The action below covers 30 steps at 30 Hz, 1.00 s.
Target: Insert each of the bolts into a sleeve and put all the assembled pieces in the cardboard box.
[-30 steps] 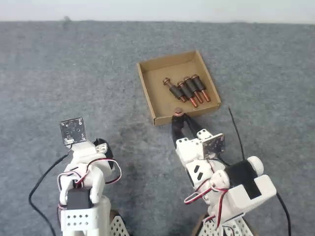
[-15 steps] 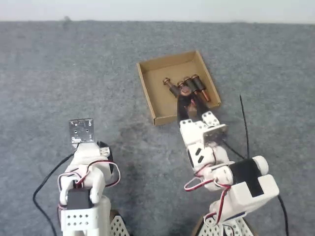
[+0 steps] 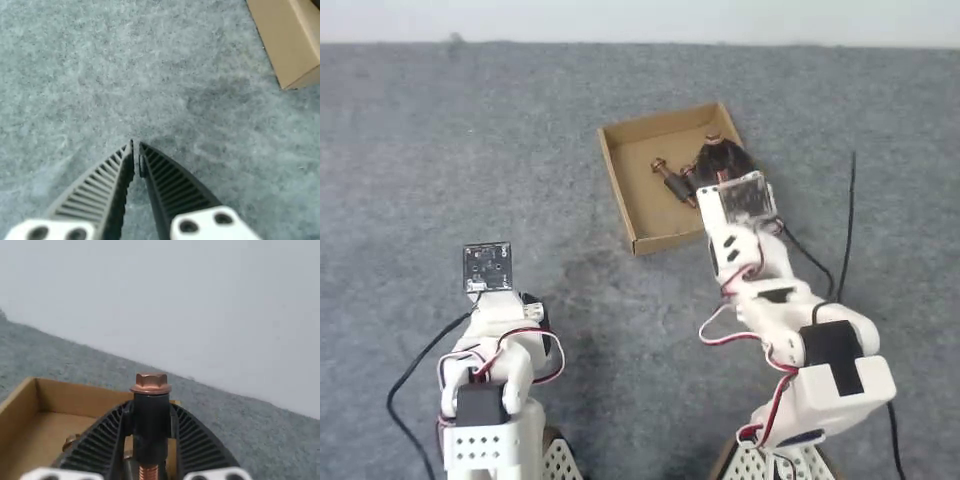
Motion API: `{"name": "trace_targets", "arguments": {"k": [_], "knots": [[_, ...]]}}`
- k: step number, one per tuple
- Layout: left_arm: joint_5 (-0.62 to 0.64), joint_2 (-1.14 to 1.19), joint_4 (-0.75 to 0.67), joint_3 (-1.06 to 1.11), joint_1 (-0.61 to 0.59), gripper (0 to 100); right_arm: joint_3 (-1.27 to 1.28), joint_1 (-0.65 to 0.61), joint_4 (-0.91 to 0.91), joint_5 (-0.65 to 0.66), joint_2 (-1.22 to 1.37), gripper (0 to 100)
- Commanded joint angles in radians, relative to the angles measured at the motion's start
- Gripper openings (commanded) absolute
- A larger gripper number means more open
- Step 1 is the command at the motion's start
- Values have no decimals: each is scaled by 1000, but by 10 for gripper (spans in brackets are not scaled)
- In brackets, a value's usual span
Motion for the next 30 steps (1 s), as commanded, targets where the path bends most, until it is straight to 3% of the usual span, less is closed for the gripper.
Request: {"name": "trace_targets", "arguments": {"k": [1, 15, 25, 30], "knots": [[-17, -20, 28, -10, -5, 11, -137, 15, 219, 17, -47, 6], [-17, -20, 35, -10, -6, 11, -609, 5, 1038, 21, -16, 8], [-17, -20, 35, -10, -6, 11, -962, 13, 1363, 25, 269, 16], [-17, -20, 35, -10, -6, 11, -1080, 13, 1489, 25, 334, 169]]}}
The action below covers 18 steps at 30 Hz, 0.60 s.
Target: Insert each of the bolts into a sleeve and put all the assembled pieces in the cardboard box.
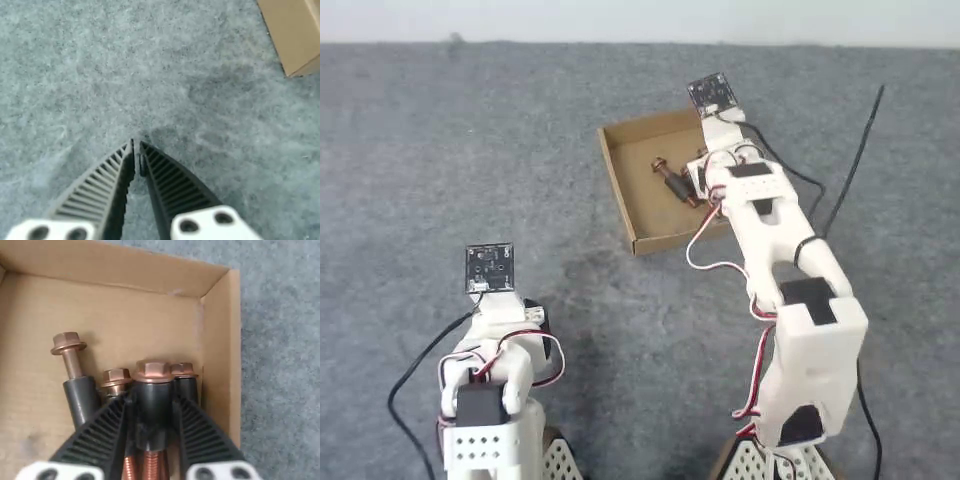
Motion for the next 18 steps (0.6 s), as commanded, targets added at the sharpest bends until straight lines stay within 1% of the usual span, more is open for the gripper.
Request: {"name": "trace_targets", "arguments": {"k": [1, 3, 6, 15, 18], "knots": [[-11, -20, 3, -10, -6, 11, -118, 13, 56, 21, -7, 193], [-12, -20, 3, -10, -6, 11, -121, 10, 59, 21, -5, 199], [-12, -20, 3, -10, -6, 11, -121, 8, 59, 21, -24, 163], [-12, -20, 3, -10, -6, 11, -91, 35, 59, 15, -186, 2], [-12, -20, 3, -10, -6, 11, -12, 50, 59, 14, -278, 11]]}}
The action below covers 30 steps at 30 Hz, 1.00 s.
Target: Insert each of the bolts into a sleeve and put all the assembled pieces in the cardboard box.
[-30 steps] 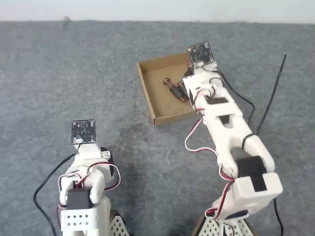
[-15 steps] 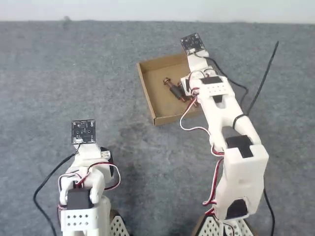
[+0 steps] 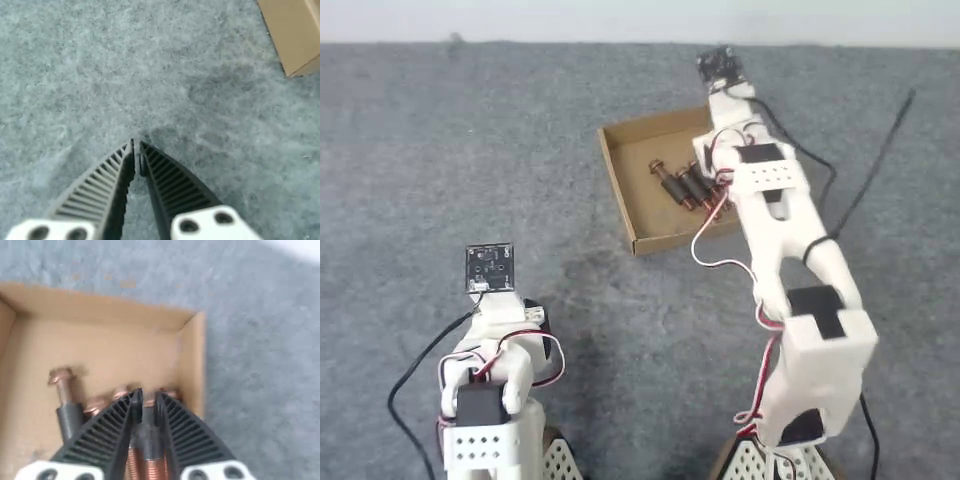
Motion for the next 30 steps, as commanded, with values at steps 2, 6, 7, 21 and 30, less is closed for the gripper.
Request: {"name": "trace_targets", "arguments": {"k": [2, 6, 7, 21, 30], "knots": [[-12, -20, 3, -10, -6, 11, 109, 27, 7, 14, -219, 6], [-12, -20, 3, -10, -6, 11, 298, 27, -1, 17, -390, 6], [-12, -20, 3, -10, -6, 11, 345, 28, -1, 17, -435, 6], [-12, -20, 3, -10, -6, 11, 1025, 33, -2, 15, -1122, 6], [-12, -20, 3, -10, -6, 11, 1367, 33, -2, 18, -1590, 6]]}}
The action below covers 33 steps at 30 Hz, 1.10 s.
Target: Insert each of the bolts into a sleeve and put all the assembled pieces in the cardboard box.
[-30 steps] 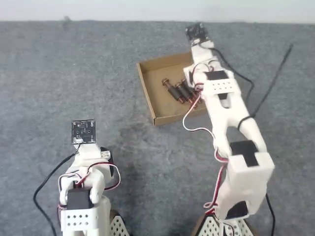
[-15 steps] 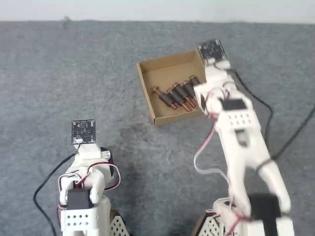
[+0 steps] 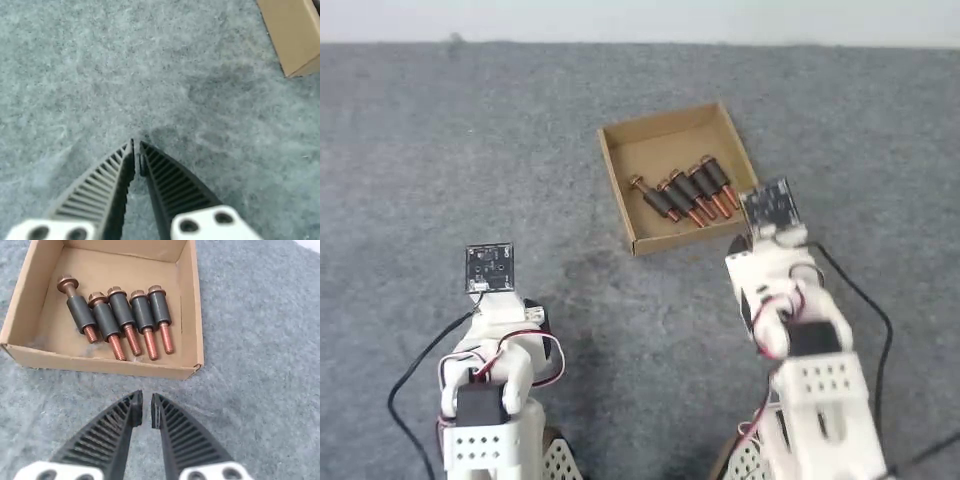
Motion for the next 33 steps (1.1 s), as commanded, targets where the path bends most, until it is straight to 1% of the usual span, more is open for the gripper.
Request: {"name": "trace_targets", "arguments": {"k": [1, 9, 11, 16, 22, 26, 30, 33], "knots": [[-12, -20, 3, -10, -6, 11, 101, 12, -2, 18, -217, 6], [-12, -20, 3, -10, -6, 11, 371, 13, 10, 18, -636, 6], [-12, -20, 3, -10, -6, 11, 365, 27, 101, 12, -702, 6], [-12, -20, 3, -10, -6, 11, 368, 36, 288, 11, -690, 6], [-12, -20, 3, -10, -6, 11, 370, 39, 572, 12, -688, 6], [-12, -20, 3, -10, -6, 11, 370, 74, 618, 18, -688, 6], [-12, -20, 3, -10, -6, 11, 370, 85, 705, 18, -688, 6], [-11, -20, 32, -10, -5, 11, 370, 82, 705, 18, -690, 6]]}}
